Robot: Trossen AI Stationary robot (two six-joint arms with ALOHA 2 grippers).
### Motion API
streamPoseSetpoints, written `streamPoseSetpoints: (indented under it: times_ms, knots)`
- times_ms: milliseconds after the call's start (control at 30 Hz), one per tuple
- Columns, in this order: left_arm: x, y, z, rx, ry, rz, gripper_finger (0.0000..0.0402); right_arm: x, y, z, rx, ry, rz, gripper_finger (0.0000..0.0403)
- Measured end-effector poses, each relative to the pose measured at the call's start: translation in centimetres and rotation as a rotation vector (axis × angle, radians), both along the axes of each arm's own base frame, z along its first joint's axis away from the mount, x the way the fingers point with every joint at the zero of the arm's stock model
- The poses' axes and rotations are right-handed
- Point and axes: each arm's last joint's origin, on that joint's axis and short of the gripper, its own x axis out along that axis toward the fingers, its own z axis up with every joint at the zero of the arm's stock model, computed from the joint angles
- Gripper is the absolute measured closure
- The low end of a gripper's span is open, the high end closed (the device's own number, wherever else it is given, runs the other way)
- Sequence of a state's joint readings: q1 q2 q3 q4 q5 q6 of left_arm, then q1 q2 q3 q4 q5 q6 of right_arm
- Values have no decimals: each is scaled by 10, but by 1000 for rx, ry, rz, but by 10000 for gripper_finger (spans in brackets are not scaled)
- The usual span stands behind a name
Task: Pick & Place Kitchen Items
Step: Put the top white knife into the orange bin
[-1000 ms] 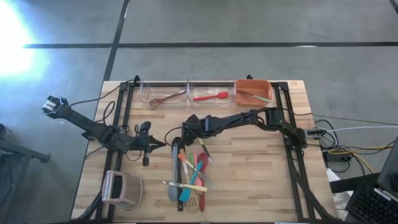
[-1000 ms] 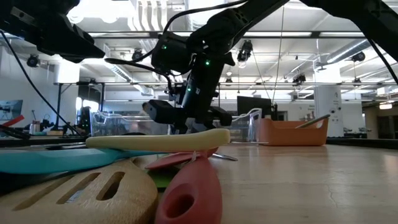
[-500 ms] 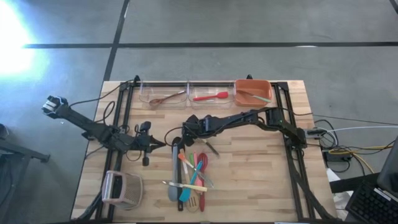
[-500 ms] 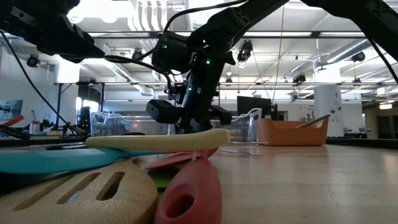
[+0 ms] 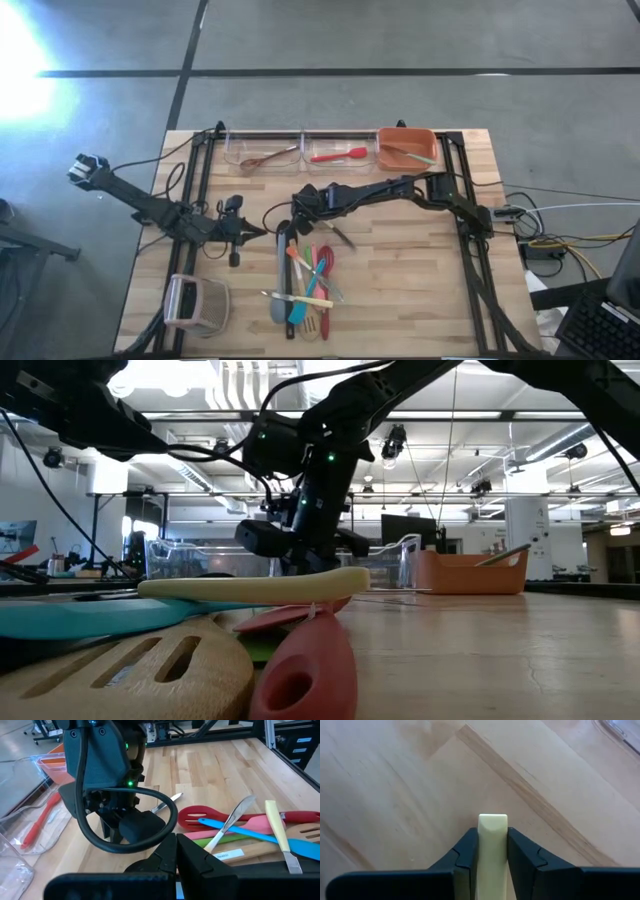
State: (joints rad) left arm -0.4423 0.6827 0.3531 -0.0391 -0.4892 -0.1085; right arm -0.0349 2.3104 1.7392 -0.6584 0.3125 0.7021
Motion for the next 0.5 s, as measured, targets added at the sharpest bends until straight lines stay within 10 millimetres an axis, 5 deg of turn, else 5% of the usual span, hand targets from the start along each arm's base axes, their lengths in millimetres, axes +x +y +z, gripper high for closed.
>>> streamPoseSetpoints:
  times_ms: [500]
  knots:
    - [0,0,0,0,0,-1,390,-5,3,9,12,57,23,337]
